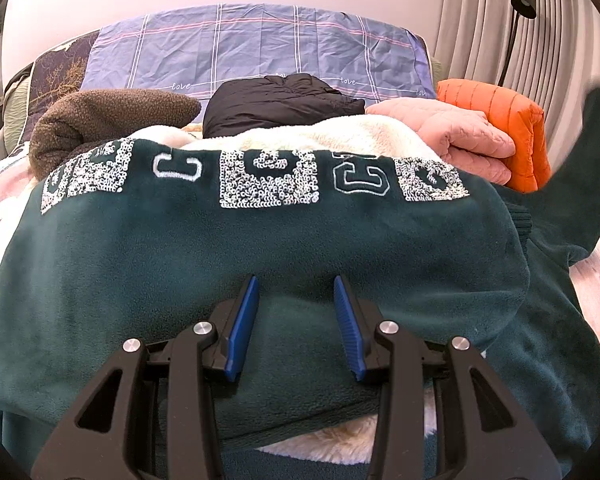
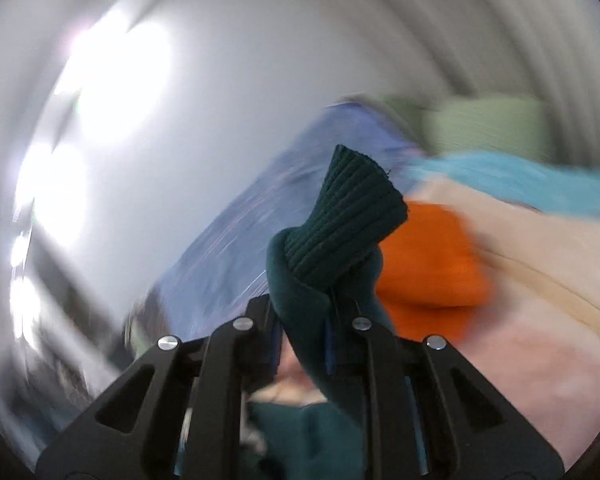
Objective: Fold large clothes
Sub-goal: 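Grasp the other green sleeve cuff with the right gripper and fold it across the body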
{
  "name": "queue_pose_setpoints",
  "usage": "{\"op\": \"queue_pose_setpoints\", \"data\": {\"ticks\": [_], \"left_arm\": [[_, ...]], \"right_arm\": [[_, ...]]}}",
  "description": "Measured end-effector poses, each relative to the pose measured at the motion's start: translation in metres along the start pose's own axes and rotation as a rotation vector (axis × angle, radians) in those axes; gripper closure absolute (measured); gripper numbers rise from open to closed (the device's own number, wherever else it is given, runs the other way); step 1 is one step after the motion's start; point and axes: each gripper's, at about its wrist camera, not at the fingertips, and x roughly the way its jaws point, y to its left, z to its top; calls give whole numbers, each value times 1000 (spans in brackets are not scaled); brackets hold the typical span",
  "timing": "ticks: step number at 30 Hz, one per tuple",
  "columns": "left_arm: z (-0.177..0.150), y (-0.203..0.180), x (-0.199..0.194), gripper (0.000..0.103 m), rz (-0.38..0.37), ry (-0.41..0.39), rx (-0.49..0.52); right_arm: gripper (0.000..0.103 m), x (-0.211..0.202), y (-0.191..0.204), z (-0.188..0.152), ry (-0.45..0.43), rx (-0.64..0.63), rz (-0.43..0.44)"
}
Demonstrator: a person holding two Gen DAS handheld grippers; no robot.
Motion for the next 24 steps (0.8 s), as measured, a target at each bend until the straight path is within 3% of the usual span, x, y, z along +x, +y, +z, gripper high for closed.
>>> {"op": "queue_pose_setpoints", "data": {"ticks": [4,6,9,14,16,17,18,19,24], "left_arm": [[0,0,0,62,-1,0,-1],[0,0,0,62,-1,0,-1],[1,2,-1,61,-12,-2,-8],[3,9,-5,58,-66,-16,-45],[3,14,-10,50,-117,-39,-76],[2,15,-12,48,-122,-46,-83],[2,16,-16,45,-126,-53,-93],[2,17,-18,45,-130,-55,-101],[0,24,-39,40,-169,-67,-138]], "right_arm": [[87,59,113,-67,151,-185,127],[87,85,144,-100,233,-223,154],[87,121,181,-151,342,-261,190],[87,150,202,-183,416,-229,235],[81,159,214,-190,430,-231,292],[71,161,219,-198,451,-242,328],[45,169,226,-208,484,-259,351],[37,171,231,-220,538,-296,353],[39,147,202,-223,495,-353,250]]}}
